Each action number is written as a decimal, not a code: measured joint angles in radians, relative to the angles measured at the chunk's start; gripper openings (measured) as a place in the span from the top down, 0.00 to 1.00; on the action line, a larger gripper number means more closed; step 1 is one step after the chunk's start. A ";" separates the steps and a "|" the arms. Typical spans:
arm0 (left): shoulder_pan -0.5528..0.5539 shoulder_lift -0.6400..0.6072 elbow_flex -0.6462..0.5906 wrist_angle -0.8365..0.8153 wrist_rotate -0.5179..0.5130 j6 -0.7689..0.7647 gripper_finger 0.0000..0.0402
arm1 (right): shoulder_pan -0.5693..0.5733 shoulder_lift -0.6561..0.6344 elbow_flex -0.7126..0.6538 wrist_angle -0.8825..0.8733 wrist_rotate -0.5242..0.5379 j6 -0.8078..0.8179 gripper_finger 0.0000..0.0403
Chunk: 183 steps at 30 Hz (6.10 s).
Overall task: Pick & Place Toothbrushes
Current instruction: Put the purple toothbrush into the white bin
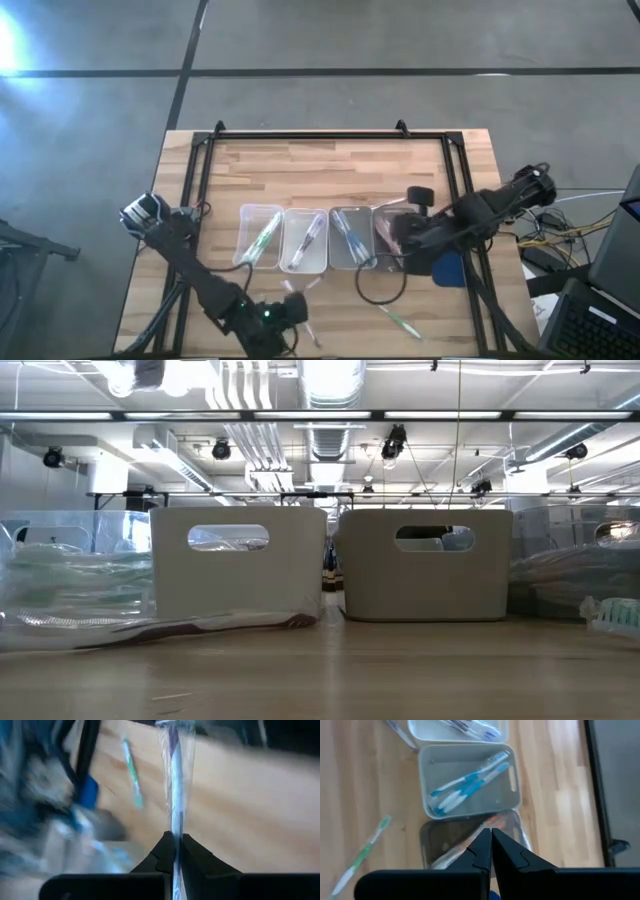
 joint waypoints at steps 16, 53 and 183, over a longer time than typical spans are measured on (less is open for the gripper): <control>0.006 0.050 -0.001 0.099 -0.739 0.911 0.96 | 0.117 -0.336 -0.588 0.815 -0.046 -0.104 0.98; 0.182 0.049 0.000 0.536 -0.557 1.396 0.96 | 0.025 -0.411 -0.983 1.426 -0.103 0.054 0.57; 0.181 -0.270 -0.621 1.371 0.037 0.050 0.65 | -0.011 0.011 -0.986 2.281 0.041 -0.780 0.94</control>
